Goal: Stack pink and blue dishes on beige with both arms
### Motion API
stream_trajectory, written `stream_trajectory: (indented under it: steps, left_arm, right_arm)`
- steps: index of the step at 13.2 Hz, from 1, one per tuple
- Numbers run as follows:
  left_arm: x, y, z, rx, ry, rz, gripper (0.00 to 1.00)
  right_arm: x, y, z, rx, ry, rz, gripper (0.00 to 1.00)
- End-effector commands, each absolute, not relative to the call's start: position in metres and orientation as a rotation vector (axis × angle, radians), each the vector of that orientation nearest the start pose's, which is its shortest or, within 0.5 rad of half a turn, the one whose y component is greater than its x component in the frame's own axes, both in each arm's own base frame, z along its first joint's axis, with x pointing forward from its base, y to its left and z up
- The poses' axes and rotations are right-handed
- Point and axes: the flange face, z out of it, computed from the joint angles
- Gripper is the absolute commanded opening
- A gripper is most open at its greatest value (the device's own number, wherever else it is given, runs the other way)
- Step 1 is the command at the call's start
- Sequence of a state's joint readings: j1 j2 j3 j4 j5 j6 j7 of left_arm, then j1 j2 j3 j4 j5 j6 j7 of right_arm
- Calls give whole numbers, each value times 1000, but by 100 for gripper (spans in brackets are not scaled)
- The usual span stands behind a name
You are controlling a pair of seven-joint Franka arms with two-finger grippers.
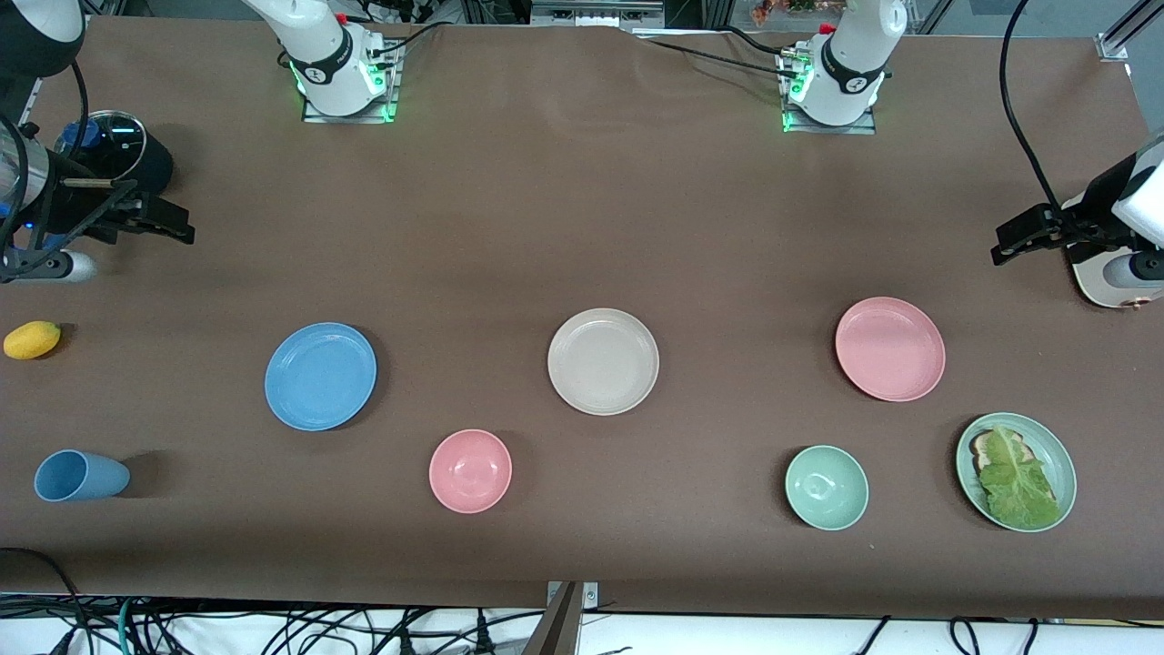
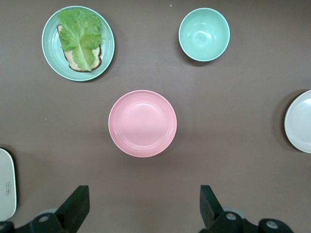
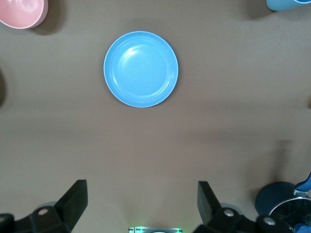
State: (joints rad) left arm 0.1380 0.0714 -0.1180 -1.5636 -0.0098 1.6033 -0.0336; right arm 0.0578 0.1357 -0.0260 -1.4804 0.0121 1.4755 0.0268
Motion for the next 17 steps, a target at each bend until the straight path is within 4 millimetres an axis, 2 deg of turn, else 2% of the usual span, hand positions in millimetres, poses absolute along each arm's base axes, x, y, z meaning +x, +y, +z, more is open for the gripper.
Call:
stream_trajectory:
  steps: [1,8,10,14,17]
  left_arm:
    - [580,12,595,-3144,-51,50,100]
    - [580,12,595,-3144,-51,50,100]
    - [580,12,595,-3144,-51,47,100]
    - [580,12,595,-3144,-51,50,100]
    - [580,12,595,-3144,-51,47,100]
  right_arm:
    - [579,26,586,-3131,-8,212,100]
    - [582,18,584,-3120,-3,204,100]
    - [582,23,588,-3119,2,181,100]
    - [583,19,587,-3118,16,169,100]
    - [586,8,586,-3119,45,154,100]
